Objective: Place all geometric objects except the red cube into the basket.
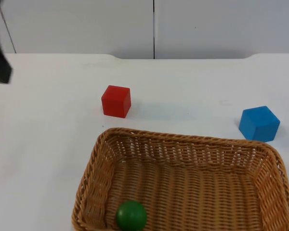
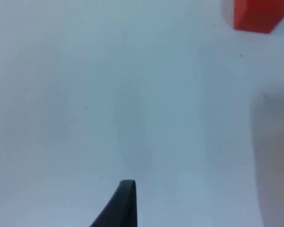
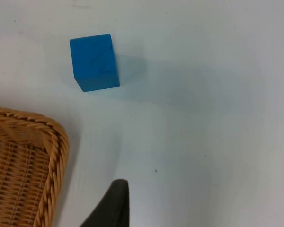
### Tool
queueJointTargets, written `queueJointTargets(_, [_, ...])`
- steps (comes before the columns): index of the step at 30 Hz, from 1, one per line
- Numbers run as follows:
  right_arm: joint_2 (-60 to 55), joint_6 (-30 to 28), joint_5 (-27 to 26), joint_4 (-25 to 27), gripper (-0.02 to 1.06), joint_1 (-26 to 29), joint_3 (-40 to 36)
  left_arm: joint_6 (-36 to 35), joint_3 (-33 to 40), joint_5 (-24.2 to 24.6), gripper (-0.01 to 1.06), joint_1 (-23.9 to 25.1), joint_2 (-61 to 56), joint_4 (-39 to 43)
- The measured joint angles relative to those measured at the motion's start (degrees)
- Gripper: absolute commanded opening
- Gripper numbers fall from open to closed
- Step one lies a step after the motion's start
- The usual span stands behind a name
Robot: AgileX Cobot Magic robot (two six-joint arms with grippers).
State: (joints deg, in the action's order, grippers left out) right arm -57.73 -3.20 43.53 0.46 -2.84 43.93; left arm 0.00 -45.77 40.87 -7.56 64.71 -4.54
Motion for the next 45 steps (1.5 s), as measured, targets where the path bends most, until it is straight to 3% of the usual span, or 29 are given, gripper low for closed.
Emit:
queueJointTargets(14, [0.00,0.00,-0.15,0.81,1.05,0.00,0.00,-1.07,8.15,3.67,1.05,2.20,-20.39,0.00])
queueJointTargets(31, [-0.85,0.00,-0.83,1.03,1.05,-1.57,0.27,-1.07,11.08,3.76,1.05,2.20,-21.61,0.91])
queueJointTargets(39, [-15.18,0.71,-1.47,1.03,1.05,-10.59,8.41,-1.07,11.08,3.76,1.05,2.20,-21.61,0.91])
queueJointTargets(45, [-28.79,3.20,-4.77,-0.46,1.05,-12.81,13.81,-1.07,11.08,3.76,1.05,2.20,-21.61,0.91])
